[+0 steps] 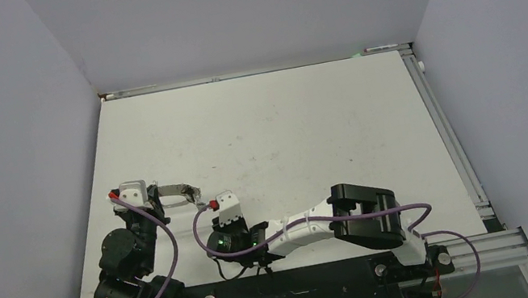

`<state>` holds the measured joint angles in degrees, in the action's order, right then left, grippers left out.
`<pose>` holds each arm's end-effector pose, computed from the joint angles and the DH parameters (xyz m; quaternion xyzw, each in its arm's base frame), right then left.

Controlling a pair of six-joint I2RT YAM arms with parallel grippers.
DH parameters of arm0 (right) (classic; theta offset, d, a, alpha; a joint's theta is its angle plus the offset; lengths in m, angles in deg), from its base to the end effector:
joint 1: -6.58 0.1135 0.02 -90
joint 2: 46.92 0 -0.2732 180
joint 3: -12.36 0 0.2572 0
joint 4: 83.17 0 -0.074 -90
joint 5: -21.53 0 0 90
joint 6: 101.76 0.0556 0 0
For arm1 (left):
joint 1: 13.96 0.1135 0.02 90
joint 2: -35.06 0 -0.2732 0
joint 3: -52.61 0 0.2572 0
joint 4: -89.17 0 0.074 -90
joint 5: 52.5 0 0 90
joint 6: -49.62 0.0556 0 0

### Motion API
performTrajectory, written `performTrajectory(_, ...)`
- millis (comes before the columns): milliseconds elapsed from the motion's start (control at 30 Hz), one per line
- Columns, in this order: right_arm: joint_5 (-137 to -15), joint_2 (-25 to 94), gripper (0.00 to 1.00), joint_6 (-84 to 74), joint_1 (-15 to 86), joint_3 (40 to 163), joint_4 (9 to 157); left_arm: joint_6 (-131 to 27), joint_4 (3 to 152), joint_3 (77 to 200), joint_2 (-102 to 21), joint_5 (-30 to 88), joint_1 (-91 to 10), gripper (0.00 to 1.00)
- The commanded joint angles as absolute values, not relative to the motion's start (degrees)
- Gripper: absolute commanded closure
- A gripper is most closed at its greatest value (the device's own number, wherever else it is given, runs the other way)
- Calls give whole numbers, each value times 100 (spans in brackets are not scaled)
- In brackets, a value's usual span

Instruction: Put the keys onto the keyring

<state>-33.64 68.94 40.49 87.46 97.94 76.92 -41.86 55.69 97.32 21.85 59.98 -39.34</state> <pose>0.1008 0.4273 0.1378 -0.1231 0.8945 0.1861 0.3874 0.0982 -0.0231 0.3060 0.0136 0.7182 -0.0219 0.6954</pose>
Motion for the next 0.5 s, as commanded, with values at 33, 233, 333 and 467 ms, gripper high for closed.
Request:
performTrajectory(33, -3149, 7029, 81, 4076, 8670, 9966, 7754, -4267, 5845, 9958, 2250, 5974, -3893, 100)
performTrajectory(233, -3154, 7112, 88, 4074, 8658, 10059, 7585, -4268, 5837, 9962, 2252, 5943, -3891, 100)
performTrajectory(333, -3109, 7097, 94, 4034, 8676, 10085, 7498, -4276, 5837, 9967, 2258, 5932, -3886, 100)
performTrajectory(467, -3120, 7001, 95, 3789, 8693, 10000, 7580, -4276, 5837, 9967, 2255, 5908, -3883, 100)
